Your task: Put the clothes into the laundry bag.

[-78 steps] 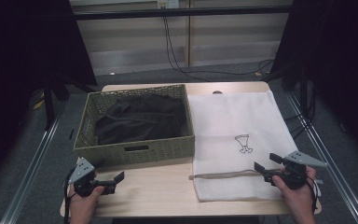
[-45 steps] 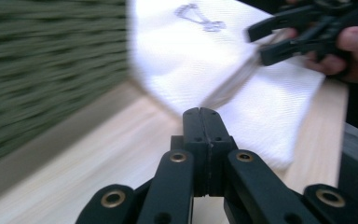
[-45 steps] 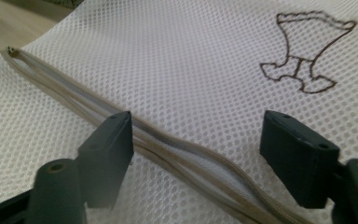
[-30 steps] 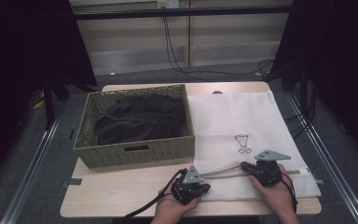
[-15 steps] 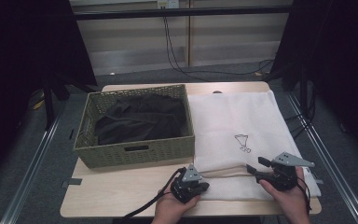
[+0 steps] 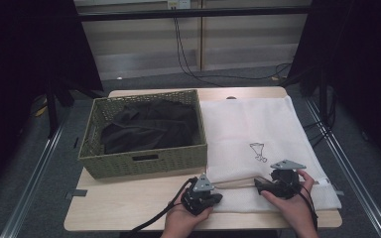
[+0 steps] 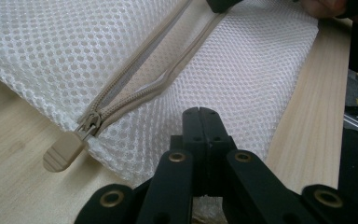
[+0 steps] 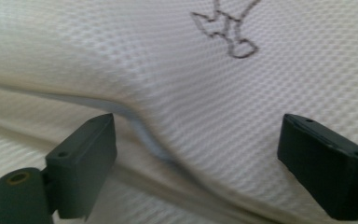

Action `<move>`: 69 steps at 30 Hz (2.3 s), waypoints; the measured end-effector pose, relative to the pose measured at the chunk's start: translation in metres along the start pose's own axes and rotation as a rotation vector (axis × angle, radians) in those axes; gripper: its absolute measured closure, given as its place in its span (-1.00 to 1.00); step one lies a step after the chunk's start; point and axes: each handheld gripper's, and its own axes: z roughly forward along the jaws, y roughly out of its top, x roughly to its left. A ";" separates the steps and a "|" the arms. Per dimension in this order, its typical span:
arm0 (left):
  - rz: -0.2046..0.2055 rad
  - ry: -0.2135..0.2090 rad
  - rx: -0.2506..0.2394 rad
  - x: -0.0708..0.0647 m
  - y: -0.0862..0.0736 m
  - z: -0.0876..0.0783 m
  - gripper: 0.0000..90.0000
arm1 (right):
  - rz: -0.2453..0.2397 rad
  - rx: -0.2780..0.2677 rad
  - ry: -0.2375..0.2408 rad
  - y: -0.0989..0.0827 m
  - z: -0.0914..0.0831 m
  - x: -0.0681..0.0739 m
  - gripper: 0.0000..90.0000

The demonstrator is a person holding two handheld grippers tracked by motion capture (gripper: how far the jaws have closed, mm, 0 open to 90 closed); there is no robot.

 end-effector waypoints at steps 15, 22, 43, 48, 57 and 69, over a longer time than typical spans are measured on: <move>-0.033 0.132 -0.021 0.004 0.000 -0.002 1.00 | 0.068 -0.049 -0.307 0.000 0.003 -0.045 -0.57; -0.051 0.141 -0.019 0.011 -0.001 -0.005 1.00 | 0.115 -0.098 -0.196 -0.009 -0.007 -0.057 -0.17; -0.118 0.234 -0.035 0.035 -0.006 -0.019 1.00 | 0.028 -0.140 0.057 0.014 -0.007 -0.048 0.98; -0.153 0.169 -0.044 0.041 -0.007 -0.020 1.00 | 0.076 -0.284 0.237 0.023 -0.027 -0.052 1.00; -0.140 0.177 -0.043 0.039 -0.007 -0.019 1.00 | 0.110 -0.442 0.258 0.055 -0.044 -0.055 0.99; -0.122 0.080 -0.223 0.038 -0.018 -0.053 0.10 | 0.084 -0.388 0.268 0.043 -0.031 -0.045 0.99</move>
